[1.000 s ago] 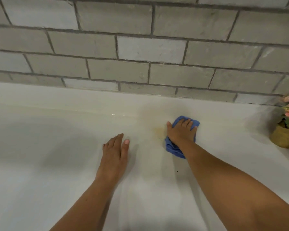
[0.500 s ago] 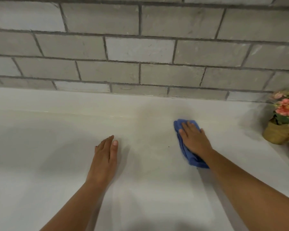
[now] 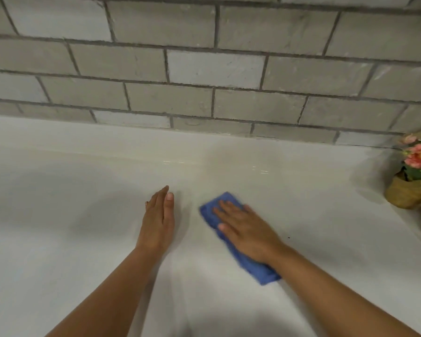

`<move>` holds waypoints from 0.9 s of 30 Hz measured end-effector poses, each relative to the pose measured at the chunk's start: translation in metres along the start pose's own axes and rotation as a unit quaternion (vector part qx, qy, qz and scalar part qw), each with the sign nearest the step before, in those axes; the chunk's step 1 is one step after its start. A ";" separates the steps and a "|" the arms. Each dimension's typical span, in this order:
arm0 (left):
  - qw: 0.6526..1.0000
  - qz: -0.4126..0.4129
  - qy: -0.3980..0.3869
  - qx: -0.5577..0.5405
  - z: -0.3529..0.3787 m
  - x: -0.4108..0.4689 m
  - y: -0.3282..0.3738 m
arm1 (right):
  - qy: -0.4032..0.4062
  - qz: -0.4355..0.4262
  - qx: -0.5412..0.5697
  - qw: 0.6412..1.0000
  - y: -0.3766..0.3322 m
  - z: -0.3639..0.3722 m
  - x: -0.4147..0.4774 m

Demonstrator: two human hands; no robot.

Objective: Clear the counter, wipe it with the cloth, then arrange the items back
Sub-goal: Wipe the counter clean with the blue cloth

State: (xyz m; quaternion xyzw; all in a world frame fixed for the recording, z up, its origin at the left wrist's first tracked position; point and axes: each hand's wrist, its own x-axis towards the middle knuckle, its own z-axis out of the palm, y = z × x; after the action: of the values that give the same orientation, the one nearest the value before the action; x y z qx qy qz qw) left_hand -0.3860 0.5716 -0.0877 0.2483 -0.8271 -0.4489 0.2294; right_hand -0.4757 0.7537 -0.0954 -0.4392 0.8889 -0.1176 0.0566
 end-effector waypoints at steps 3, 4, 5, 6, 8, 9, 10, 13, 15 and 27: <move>1.000 -0.001 -0.013 -0.006 0.000 -0.001 0.001 | 0.011 0.132 -0.028 0.991 0.071 -0.018 0.008; 1.000 0.003 -0.017 -0.002 0.001 -0.001 0.000 | 0.010 0.179 -0.034 0.983 0.085 -0.024 0.020; 1.000 0.008 -0.021 0.005 0.001 0.000 0.000 | 0.018 0.215 -0.043 0.976 0.091 -0.027 0.034; 1.000 0.011 -0.026 0.014 0.002 0.001 -0.001 | 0.031 0.235 -0.056 0.970 0.089 -0.026 0.051; 0.999 0.013 -0.035 0.029 0.004 0.002 -0.002 | 0.061 0.235 -0.061 0.968 0.067 -0.015 0.075; 0.999 0.013 -0.036 0.032 0.004 0.002 -0.003 | 0.065 0.206 -0.058 0.975 0.046 -0.006 0.079; 0.999 0.011 -0.035 0.030 0.004 0.002 -0.003 | 0.063 0.159 -0.050 0.984 0.023 0.003 0.077; 0.999 0.004 -0.033 0.025 0.004 0.002 -0.001 | 0.083 0.001 0.016 0.996 -0.029 0.017 0.043; 0.999 0.001 -0.030 0.024 0.004 0.002 -0.001 | 0.094 -0.049 0.065 0.992 -0.028 0.015 0.023; 0.999 0.021 -0.038 0.031 0.003 0.001 -0.002 | 0.074 0.232 0.062 0.968 0.135 -0.041 0.001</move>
State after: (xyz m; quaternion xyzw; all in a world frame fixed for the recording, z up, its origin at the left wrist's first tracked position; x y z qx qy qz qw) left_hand -0.3884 0.5719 -0.0903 0.2209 -0.8537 -0.4276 0.1990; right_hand -0.5886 0.8387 -0.0905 -0.2064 0.9591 -0.1885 0.0441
